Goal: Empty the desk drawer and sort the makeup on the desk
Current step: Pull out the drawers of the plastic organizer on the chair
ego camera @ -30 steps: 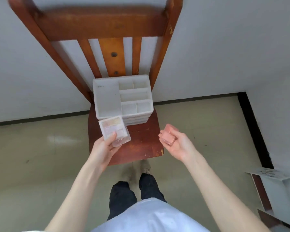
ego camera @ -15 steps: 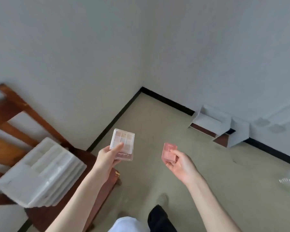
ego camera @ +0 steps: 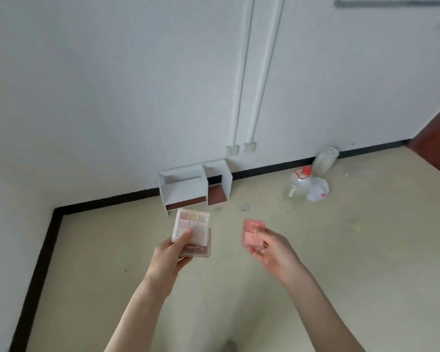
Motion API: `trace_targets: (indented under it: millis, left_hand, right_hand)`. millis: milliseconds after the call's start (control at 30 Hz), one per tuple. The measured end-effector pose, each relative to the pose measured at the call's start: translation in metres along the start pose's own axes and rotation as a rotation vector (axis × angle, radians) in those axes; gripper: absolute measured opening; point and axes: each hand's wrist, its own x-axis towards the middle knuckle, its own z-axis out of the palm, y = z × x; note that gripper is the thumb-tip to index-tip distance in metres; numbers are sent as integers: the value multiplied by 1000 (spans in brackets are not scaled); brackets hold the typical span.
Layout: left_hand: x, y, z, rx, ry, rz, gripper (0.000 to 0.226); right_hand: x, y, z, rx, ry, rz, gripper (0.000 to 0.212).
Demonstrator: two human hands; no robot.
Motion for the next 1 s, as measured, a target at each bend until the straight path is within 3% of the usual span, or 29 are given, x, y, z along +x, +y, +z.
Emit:
trace_targets:
  millis: [367, 800, 1000]
  left_hand:
    - [106, 11, 251, 171, -395, -147, 20]
    - [247, 58, 540, 439, -703, -180, 19]
    - [267, 38, 660, 555, -853, -233, 17]
  right_hand:
    - [42, -113, -178, 265, 338, -144, 14]
    - [143, -281, -309, 484, 661, -294, 14]
    - [158, -324, -389, 585, 811, -341, 13]
